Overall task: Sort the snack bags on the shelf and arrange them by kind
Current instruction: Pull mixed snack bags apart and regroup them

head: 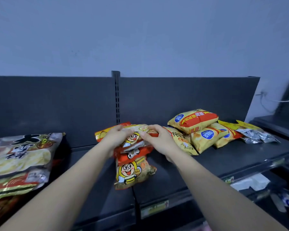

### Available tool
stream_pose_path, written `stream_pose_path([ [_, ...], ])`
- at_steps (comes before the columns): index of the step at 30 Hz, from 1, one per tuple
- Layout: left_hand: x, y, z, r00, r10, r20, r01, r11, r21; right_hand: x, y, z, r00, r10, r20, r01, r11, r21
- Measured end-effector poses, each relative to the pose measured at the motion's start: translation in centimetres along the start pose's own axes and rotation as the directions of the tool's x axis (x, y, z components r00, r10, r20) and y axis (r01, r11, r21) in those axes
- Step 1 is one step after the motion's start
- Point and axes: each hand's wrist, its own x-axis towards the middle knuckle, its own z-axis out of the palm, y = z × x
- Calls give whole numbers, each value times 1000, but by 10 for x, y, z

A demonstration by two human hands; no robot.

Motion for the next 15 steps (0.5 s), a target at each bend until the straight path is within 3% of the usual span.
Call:
stream_pose_path([
  [6,25,-12,-5,999,-13,31,3,952,306,37,10,20,999,-37,32,48,887,-459],
  [12,25,-18,-11,1000,-7,14,0,897,442,45,7,23,996,-38,85,84,754,-651],
  [15,14,-14,-25,993,104,-60,-49,803,593,41,-2,24,983,-175,49,156,673,-723],
])
